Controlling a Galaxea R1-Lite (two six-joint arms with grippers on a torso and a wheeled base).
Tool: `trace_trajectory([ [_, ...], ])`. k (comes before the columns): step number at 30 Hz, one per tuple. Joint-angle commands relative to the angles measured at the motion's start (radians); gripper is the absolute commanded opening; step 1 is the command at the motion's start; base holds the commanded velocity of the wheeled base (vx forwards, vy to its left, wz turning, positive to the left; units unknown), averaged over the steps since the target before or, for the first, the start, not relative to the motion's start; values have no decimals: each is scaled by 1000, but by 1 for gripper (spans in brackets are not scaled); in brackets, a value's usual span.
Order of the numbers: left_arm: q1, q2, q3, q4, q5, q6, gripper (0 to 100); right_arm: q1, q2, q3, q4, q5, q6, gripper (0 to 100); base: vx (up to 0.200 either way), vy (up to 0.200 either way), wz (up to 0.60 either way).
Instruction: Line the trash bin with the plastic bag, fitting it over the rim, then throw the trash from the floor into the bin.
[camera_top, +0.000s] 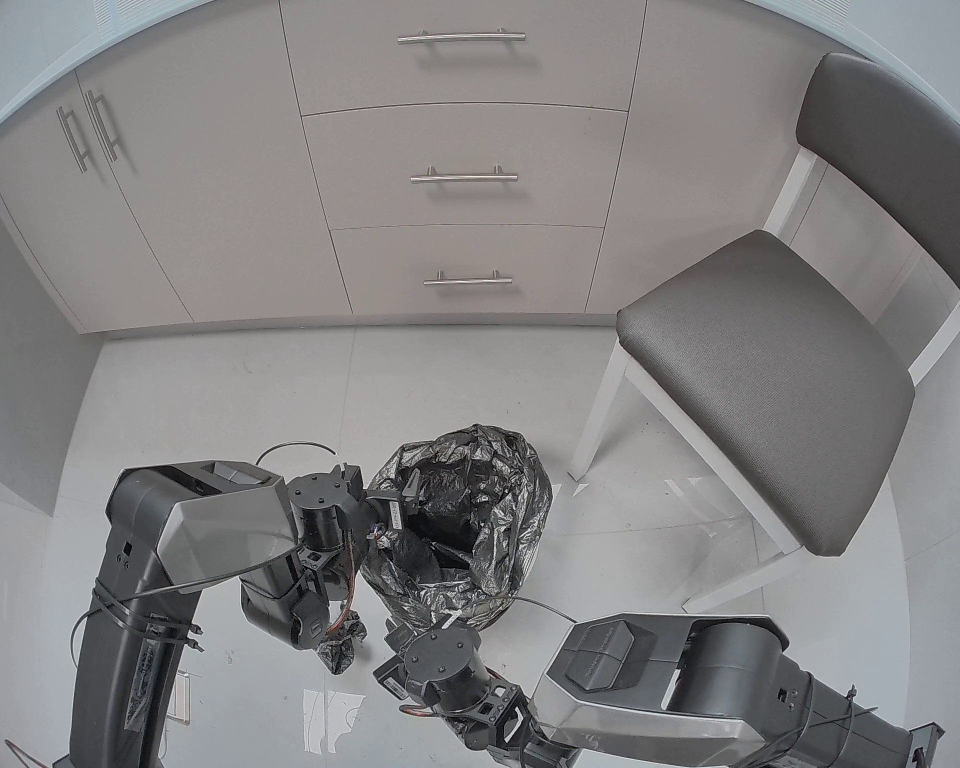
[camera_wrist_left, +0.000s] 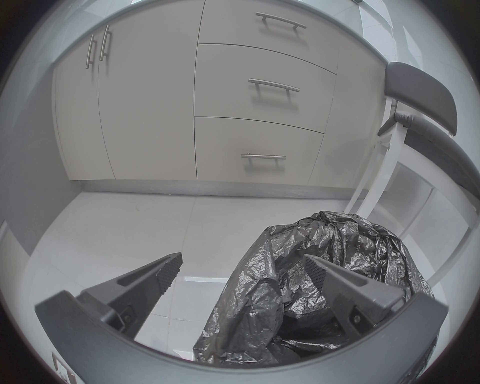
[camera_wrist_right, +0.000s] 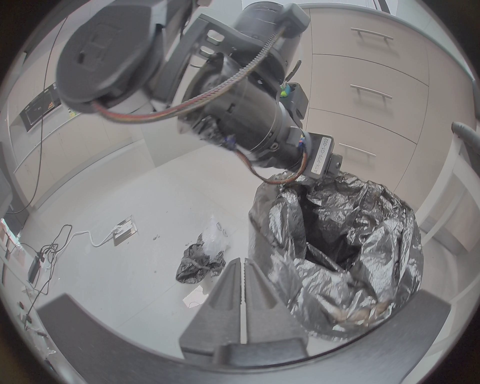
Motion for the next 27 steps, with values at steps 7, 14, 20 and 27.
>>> trace_trajectory([
  [7,0,1,0,0,1,-1,100,45,-44,111,-63,-20,26,0,0,0,0],
  [14,1,1,1,0,1,-4,100,-21,-108,138,-61,-92,-3,0,0,0,0],
  [20,1,3,1,0,1,-2,100,-126,-119,137,-70,-166,-3,0,0,0,0],
  [27,0,4,1,0,-1,-2,100,-148,-125,157,-126,-210,-15,0,0,0,0],
])
